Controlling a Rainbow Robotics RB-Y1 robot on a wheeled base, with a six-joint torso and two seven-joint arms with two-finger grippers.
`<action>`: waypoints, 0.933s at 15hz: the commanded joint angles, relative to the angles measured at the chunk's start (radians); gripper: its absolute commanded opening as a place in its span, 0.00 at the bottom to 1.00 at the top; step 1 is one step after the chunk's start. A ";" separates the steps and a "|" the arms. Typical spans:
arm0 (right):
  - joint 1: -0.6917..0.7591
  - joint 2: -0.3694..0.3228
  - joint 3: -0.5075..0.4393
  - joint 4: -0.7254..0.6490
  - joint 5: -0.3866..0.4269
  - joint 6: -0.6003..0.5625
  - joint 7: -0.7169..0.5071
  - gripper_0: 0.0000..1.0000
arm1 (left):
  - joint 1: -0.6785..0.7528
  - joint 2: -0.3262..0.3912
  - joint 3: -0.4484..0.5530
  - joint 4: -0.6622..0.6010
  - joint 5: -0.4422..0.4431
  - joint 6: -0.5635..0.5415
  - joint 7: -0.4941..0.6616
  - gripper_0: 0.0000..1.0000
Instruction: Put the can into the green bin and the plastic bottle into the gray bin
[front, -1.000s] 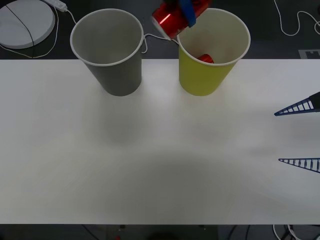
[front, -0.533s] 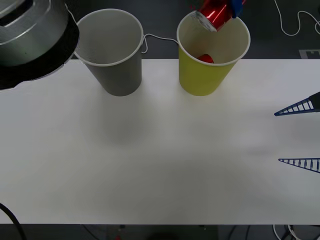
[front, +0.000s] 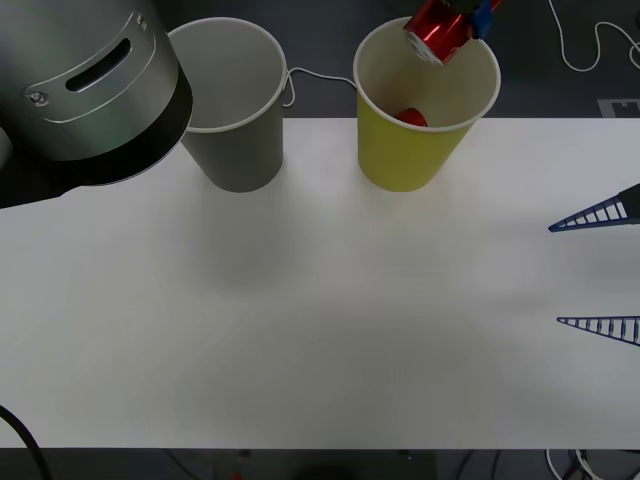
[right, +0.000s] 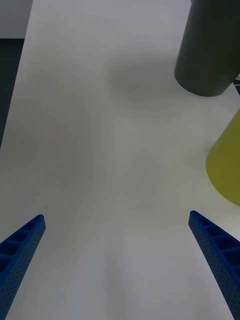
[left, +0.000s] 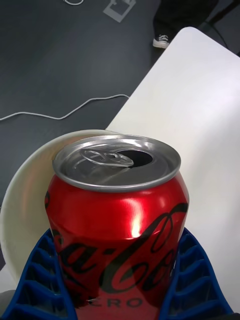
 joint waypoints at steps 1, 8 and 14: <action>0.000 0.000 0.000 0.000 0.000 0.000 0.000 1.00 | 0.002 0.000 0.000 0.020 0.001 0.009 -0.008 0.07; 0.000 0.000 0.000 0.000 0.000 0.000 0.000 1.00 | 0.000 0.002 0.035 0.051 0.044 -0.007 -0.015 1.00; 0.000 0.000 0.000 0.000 0.000 0.000 0.000 1.00 | 0.005 0.126 0.106 0.057 0.193 -0.177 -0.144 1.00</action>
